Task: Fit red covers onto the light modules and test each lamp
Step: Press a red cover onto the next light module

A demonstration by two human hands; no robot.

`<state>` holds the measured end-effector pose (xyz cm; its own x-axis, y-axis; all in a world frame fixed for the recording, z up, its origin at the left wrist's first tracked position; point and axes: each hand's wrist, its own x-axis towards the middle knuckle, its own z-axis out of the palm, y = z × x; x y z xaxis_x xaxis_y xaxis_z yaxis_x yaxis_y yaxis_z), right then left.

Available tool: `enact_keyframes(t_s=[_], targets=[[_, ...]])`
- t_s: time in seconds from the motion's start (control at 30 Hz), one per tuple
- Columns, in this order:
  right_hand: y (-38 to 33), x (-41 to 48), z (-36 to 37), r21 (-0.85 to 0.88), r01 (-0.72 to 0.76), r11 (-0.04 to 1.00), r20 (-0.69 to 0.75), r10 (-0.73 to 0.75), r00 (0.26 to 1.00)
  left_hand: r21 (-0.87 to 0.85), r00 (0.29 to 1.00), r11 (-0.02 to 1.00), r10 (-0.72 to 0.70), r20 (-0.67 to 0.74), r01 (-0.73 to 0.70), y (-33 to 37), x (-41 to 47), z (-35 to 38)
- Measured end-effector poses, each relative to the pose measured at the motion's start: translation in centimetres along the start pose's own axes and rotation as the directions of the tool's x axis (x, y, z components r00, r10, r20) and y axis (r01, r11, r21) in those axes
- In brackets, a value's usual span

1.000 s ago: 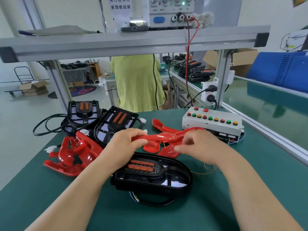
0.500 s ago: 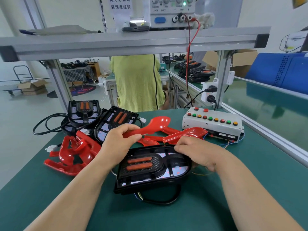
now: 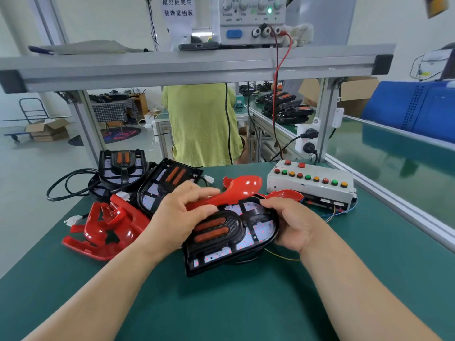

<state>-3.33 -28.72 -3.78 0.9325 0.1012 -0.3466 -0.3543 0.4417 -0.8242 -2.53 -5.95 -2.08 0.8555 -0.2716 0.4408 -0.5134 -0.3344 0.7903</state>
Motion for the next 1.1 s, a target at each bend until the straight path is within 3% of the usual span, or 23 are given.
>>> enact_keyframes(t_s=[0.13,0.3,0.7,1.1], targets=[[0.4,-0.1,0.8,0.005,0.020,1.000,0.013,-0.020,1.000,0.003,0.999,1.000,-0.005,0.054,0.004,-0.1,-1.5,-0.6],[0.9,-0.2,1.8,0.072,0.111,0.991,0.060,-0.115,0.991,0.147,0.988,0.981,0.115,0.107,-0.130,0.5,-3.1,-0.8],[1.3,0.0,2.1,0.215,0.213,0.953,-0.034,-0.211,0.977,0.290,0.958,0.915,0.250,0.141,-0.281,1.1,-4.3,-1.4],[1.7,0.2,2.3,0.165,0.254,0.953,-0.078,-0.245,0.966,0.347,0.931,0.864,0.327,0.164,-0.365,1.3,-4.3,-1.3]])
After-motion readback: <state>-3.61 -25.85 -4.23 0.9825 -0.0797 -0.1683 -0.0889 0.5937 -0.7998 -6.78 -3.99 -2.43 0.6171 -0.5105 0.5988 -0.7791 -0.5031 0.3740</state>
